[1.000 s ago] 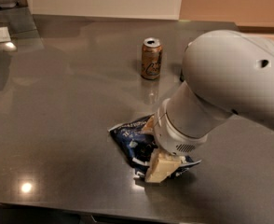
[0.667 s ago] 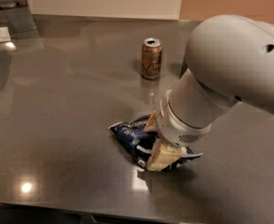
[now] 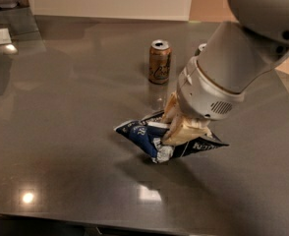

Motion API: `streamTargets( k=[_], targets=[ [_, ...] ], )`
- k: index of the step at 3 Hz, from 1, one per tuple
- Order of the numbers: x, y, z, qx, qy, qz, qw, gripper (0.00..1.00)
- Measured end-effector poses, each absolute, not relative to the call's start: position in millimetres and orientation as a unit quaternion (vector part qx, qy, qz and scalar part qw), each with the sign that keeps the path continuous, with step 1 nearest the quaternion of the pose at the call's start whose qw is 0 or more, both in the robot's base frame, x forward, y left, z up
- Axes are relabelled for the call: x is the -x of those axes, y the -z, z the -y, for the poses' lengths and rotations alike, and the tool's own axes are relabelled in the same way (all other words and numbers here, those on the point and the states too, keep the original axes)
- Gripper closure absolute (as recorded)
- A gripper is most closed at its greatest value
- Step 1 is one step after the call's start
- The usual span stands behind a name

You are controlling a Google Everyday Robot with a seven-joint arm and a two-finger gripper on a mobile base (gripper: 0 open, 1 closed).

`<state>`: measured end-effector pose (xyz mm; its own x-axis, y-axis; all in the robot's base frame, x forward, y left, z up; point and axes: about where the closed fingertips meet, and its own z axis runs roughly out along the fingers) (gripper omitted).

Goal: Pick blue chip bag

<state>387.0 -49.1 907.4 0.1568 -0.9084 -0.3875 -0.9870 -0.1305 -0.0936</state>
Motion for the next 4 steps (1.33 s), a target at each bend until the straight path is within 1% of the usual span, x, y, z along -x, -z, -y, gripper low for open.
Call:
streamTargets(
  k=[2,3,4],
  targets=[
    [-380,-983,64,0.767,-0.169,-0.593,0.177,1.0],
    [-388,-1009,65,0.77,-0.177,-0.582,0.193,1.0],
    [-395,-1016,61,0.767,-0.166,-0.582,0.212,1.0]
  ],
)
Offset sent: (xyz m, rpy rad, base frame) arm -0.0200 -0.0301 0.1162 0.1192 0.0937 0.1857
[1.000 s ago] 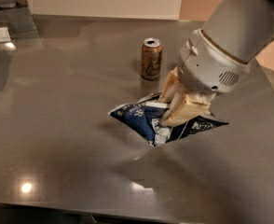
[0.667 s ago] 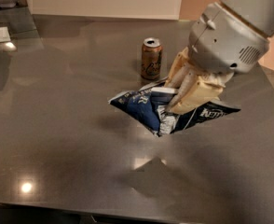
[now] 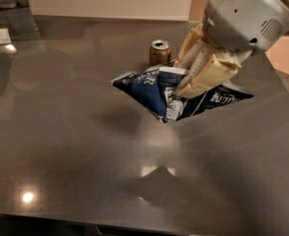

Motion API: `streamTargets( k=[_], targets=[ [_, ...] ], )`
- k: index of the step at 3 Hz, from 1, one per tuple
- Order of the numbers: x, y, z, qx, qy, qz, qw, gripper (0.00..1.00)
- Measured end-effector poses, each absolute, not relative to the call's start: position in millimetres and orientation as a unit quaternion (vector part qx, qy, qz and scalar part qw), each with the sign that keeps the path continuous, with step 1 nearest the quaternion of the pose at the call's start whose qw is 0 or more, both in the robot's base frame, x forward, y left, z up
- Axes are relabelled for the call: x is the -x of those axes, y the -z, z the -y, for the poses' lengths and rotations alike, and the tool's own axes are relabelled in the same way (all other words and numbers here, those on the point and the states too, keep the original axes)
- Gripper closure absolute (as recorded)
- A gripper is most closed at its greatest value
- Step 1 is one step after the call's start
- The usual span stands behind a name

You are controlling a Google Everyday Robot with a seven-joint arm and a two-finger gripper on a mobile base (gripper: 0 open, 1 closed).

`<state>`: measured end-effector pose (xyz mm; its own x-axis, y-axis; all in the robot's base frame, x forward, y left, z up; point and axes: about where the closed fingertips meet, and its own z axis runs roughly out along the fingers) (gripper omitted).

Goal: Pick blue chip bag

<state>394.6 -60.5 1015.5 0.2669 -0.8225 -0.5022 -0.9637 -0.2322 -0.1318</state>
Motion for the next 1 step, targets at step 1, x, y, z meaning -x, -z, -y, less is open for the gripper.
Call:
streamTargets(
  k=[1],
  targets=[
    [-399.3,-1019.3,56.5,0.765,-0.16,-0.582,0.225,1.0]
  ],
)
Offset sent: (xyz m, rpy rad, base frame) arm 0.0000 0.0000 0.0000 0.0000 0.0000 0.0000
